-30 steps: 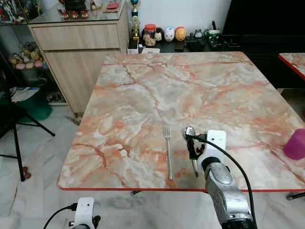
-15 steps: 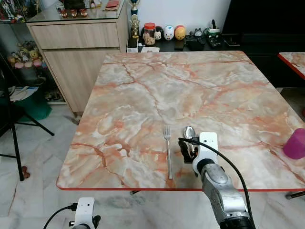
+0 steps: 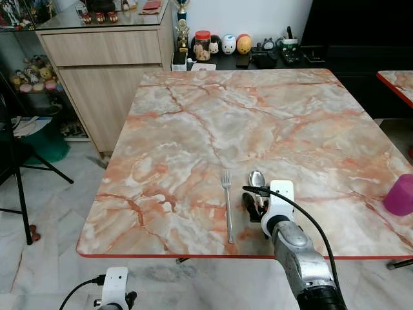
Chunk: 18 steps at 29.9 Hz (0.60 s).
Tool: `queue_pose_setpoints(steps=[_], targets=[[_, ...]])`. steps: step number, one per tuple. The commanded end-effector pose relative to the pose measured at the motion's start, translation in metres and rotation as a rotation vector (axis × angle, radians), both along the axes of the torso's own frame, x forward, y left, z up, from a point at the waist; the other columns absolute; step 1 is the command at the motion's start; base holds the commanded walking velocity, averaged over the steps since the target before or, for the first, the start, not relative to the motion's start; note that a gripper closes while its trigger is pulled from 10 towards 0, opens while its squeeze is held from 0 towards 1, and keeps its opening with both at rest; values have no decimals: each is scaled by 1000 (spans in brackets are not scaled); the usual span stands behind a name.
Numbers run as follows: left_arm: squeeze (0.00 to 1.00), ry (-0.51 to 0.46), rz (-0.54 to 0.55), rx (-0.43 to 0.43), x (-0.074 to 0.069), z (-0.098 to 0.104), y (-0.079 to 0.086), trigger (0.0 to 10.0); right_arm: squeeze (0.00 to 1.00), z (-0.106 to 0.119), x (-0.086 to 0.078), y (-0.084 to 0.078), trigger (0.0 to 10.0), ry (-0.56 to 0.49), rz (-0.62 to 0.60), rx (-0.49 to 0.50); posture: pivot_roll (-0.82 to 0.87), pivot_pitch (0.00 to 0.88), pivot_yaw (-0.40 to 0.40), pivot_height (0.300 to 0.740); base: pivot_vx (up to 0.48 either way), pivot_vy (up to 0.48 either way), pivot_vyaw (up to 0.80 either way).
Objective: Setting the table
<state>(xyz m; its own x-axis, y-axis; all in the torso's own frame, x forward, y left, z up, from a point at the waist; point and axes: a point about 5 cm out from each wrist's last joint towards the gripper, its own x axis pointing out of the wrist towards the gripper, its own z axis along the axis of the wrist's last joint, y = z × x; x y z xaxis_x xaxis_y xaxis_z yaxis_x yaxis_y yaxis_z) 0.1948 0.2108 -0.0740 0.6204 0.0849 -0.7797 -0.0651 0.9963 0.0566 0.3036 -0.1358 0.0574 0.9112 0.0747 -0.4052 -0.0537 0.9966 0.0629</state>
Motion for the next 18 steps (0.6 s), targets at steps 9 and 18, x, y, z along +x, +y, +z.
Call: queue_pose_setpoints(steps=[9, 18], targets=[[0, 27, 6, -13, -4, -3, -1, 10000, 0, -11, 1, 2, 10000, 65, 38, 14, -30, 0, 3, 740, 0, 0, 0], [0, 31, 5, -18, -4, -3, -1, 10000, 0, -16, 0, 3, 0, 87, 65, 0, -30, 0, 3, 740, 0, 0, 0]])
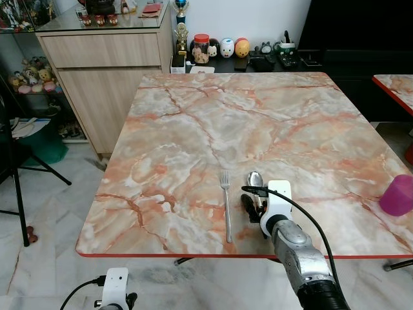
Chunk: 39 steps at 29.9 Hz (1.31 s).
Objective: Setting the table
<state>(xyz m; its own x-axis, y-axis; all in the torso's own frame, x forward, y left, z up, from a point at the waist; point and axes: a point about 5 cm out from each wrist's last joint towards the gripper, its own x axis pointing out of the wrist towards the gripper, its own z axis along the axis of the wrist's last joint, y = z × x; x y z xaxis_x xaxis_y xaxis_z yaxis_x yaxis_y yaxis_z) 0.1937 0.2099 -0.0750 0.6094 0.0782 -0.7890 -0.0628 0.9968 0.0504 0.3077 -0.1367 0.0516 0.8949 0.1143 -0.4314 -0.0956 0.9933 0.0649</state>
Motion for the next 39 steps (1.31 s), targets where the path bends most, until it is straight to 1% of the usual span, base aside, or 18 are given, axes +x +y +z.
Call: queue_pose_setpoints(steps=[1, 9, 13, 30, 39], targets=[[0, 17, 7, -12, -3, -2, 0, 10000, 0, -11, -4, 3, 0, 59, 19, -3, -27, 0, 3, 740, 0, 0, 0], [0, 20, 5, -16, -3, -2, 0, 10000, 0, -11, -4, 2, 0, 59, 26, -15, -29, 0, 2, 740, 0, 0, 0], [0, 25, 0, -13, -3, -2, 0, 10000, 0, -11, -4, 2, 0, 53, 43, -45, -30, 0, 2, 740, 0, 0, 0], [0, 21, 5, -8, -3, -2, 0, 10000, 0, -11, -5, 3, 0, 45, 43, -50, -31, 0, 2, 740, 0, 0, 0], [0, 22, 4, -6, -3, -2, 0, 10000, 0, -12, -6, -1, 0, 45, 21, -54, -30, 0, 2, 740, 0, 0, 0]])
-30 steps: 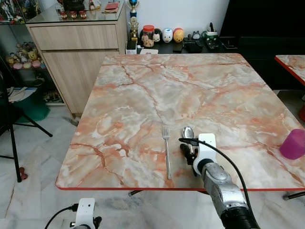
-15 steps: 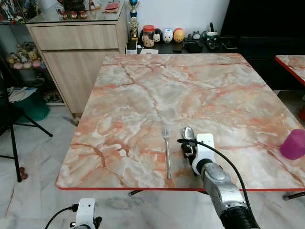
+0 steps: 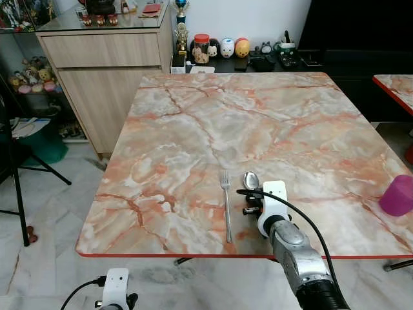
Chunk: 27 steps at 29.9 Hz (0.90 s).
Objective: Setting the table
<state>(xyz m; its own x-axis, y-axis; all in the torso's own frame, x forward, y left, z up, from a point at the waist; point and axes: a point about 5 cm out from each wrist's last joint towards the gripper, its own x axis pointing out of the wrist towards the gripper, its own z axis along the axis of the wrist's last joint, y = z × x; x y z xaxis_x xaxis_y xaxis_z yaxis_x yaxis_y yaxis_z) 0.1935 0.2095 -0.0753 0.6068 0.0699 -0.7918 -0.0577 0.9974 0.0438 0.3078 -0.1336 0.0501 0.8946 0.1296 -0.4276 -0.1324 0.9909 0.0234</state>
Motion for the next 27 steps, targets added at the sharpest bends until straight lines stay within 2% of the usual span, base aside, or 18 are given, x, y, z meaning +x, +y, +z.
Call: queue_pose_setpoints(steps=[1, 8, 9, 10, 14, 16, 18, 24, 27], targets=[[0, 17, 9, 1, -3, -2, 1, 10000, 0, -10, -6, -4, 0, 52, -23, -17, -30, 0, 2, 740, 0, 0, 0], [0, 17, 8, 2, -3, -2, 1, 10000, 0, -5, -5, -13, 0, 10, -74, -70, -30, 0, 4, 740, 0, 0, 0], [0, 18, 7, 3, -3, -2, 1, 10000, 0, -2, -3, -15, 2980, -11, -97, -66, -31, 0, 4, 740, 0, 0, 0], [0, 18, 7, 3, -3, -2, 1, 10000, 0, 2, -2, -17, 10000, -41, -117, -60, -31, 0, 4, 740, 0, 0, 0], [0, 18, 5, 4, -3, -2, 2, 10000, 0, 14, 1, -21, 10000, -117, -156, -50, -30, 0, 5, 740, 0, 0, 0], [0, 18, 1, 9, -3, -2, 2, 10000, 0, 42, 6, -25, 10000, -300, -178, -50, -32, 0, 6, 740, 0, 0, 0], [0, 18, -1, 11, -3, -1, 2, 10000, 0, 56, 7, -25, 10000, -390, -183, -42, -32, 0, 6, 740, 0, 0, 0], [0, 18, -3, 14, -3, -1, 2, 10000, 0, 69, 6, -24, 10000, -461, -181, -27, -32, 0, 6, 740, 0, 0, 0], [0, 18, -4, 16, -3, -1, 2, 10000, 0, 77, 4, -23, 10000, -518, -164, -55, -29, 0, 4, 740, 0, 0, 0]])
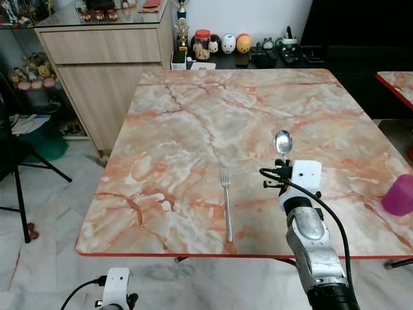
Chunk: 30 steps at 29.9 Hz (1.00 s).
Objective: Setting the table
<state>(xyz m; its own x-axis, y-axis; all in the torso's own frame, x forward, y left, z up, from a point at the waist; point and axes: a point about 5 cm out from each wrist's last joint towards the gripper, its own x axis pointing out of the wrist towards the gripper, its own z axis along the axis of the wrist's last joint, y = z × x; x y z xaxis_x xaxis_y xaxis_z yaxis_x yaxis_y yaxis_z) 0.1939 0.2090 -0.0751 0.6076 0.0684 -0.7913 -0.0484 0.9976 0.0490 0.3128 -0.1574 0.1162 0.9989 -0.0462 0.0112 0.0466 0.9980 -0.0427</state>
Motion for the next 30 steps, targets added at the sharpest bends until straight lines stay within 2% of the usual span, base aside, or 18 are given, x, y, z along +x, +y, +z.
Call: queue_pose_setpoints(steps=[1, 2, 3, 4, 11, 18, 22, 30], targets=[[0, 18, 5, 11, -4, -2, 2, 10000, 0, 11, -1, 1, 10000, -61, 6, -17, -29, 0, 4, 740, 0, 0, 0], [0, 17, 6, 16, -3, -2, 3, 10000, 0, 20, -5, 1, 10000, -127, 17, -39, -28, 0, 5, 740, 0, 0, 0], [0, 17, 6, 16, -3, -2, 3, 10000, 0, 20, -5, 1, 10000, -127, 17, -39, -28, 0, 5, 740, 0, 0, 0], [0, 14, 8, 22, -3, -1, 3, 10000, 0, 33, -12, 1, 10000, -220, 38, -60, -27, 0, 4, 740, 0, 0, 0], [0, 8, -4, 44, -2, 0, 4, 10000, 0, 50, -22, -2, 10000, -336, 39, -124, -29, 0, -1, 740, 0, 0, 0], [0, 5, -35, 65, -2, 0, 5, 10000, 0, 65, -18, -2, 10000, -390, 33, -180, -29, 0, 1, 740, 0, 0, 0], [0, 8, -53, 91, -1, 1, 6, 10000, 0, 73, -18, -3, 10000, -419, 14, -165, -28, 0, 1, 740, 0, 0, 0], [0, 4, -46, 83, -1, 1, 6, 10000, 0, 74, -18, 4, 10000, -422, 11, -136, -28, 0, 2, 740, 0, -353, 0]])
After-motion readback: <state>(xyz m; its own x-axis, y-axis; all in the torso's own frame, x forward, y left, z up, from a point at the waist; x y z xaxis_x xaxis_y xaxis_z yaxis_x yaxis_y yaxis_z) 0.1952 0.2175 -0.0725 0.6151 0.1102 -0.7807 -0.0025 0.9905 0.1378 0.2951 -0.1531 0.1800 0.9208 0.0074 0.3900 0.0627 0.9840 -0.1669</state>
